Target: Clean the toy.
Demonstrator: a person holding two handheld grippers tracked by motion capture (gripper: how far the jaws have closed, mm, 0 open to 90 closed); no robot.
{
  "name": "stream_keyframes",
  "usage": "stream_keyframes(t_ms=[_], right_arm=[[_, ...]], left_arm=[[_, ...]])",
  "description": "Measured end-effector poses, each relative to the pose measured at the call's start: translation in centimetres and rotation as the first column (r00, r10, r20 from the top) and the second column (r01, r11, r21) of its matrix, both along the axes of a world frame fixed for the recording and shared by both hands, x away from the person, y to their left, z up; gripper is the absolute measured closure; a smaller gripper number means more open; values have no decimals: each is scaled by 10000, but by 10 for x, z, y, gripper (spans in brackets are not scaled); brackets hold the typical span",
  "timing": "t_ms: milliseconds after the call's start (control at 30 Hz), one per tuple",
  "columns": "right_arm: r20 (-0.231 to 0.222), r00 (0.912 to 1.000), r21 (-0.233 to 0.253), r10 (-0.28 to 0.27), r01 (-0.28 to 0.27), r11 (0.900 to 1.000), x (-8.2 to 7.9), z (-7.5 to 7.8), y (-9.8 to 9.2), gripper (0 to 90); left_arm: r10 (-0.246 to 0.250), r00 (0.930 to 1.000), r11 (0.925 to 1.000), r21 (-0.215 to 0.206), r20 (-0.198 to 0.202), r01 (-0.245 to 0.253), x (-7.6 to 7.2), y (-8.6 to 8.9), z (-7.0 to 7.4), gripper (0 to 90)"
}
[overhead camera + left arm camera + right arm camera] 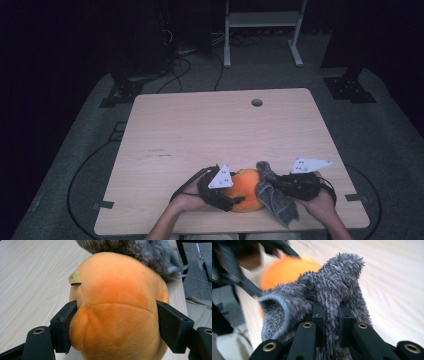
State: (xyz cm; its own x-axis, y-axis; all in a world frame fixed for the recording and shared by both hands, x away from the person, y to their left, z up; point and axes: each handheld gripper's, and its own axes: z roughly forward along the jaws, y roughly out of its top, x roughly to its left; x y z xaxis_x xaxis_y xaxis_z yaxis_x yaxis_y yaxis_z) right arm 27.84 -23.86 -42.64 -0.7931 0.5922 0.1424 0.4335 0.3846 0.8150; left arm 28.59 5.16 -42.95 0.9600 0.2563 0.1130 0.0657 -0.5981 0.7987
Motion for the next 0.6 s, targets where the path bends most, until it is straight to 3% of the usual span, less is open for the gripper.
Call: stream_keyframes(t_ms=[67,233,333,433,533,600], right_arm=[[-253,9995,-135,-207,204,9997,4,-5,-4,788],[-128,9992,879,-366,376,9954,3,4,-1,788],[-280,9988,899,-407,431,9950,5,0,2,789],[-787,9946,824,-684,748,9938,11,-8,-2,789],[-1109,9874,447,-1126,1182,9920,15,-14,-8,790],[-1015,9871,584,-1237,1300,9898,15,-11,-11,790]], left_arm=[[52,10000,10000,-65,-36,-52,0,1,0,243],[51,9999,9996,-285,-107,-54,1,3,-3,229],[78,9999,9994,-330,-100,-81,0,3,-3,224],[163,9998,9992,-376,-85,-166,0,2,-2,223],[165,9994,9990,-421,294,-152,-3,0,0,245],[250,9984,9978,-624,498,-219,-4,0,4,308]])
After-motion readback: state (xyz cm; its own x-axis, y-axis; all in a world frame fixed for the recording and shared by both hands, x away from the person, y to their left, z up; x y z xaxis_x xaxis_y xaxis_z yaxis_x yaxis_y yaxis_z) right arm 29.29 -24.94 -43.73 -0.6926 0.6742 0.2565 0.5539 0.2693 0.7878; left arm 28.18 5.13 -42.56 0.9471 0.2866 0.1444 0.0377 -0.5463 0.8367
